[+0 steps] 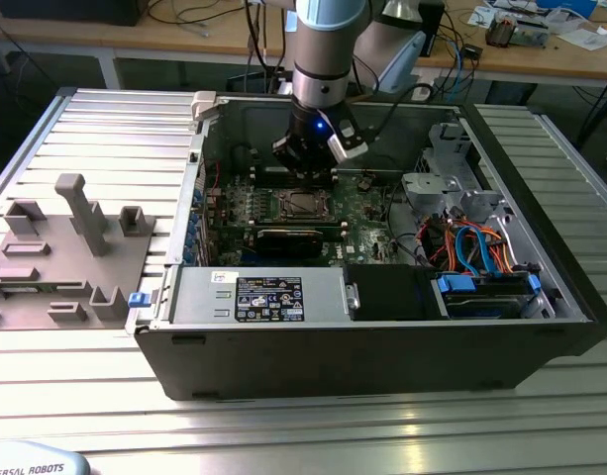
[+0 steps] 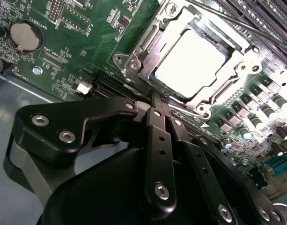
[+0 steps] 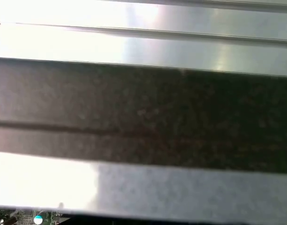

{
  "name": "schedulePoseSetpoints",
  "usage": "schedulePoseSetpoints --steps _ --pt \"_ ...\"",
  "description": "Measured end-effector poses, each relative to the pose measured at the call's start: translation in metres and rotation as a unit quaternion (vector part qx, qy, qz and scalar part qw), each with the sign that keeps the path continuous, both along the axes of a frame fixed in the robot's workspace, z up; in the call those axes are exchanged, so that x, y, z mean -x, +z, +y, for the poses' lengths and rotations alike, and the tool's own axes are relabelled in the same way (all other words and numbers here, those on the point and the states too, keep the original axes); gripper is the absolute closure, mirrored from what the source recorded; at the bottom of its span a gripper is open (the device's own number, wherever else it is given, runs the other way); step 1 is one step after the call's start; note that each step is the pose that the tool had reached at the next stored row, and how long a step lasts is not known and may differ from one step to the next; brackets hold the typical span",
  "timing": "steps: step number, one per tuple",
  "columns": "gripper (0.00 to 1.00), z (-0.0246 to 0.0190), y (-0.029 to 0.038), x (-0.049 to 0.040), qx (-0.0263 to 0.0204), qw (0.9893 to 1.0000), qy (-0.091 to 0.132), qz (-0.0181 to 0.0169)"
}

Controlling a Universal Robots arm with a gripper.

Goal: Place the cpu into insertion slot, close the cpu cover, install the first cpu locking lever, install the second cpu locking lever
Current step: 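Install the first cpu locking lever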

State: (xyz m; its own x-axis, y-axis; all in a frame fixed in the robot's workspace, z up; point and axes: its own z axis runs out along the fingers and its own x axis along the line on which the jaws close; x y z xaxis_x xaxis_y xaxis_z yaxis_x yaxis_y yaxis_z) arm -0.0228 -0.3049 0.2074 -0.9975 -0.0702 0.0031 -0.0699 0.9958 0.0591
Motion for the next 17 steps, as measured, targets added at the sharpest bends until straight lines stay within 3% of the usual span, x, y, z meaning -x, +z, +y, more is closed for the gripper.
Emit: schedulePoseSetpoints --steps 9,17 --pt "0.89 0.0044 0.0003 0.0001 0.0001 1.0000 0.000 0.0000" --pt "0.89 0.0045 0.0000 -0.0025 0.0001 1.0000 0.000 0.0005"
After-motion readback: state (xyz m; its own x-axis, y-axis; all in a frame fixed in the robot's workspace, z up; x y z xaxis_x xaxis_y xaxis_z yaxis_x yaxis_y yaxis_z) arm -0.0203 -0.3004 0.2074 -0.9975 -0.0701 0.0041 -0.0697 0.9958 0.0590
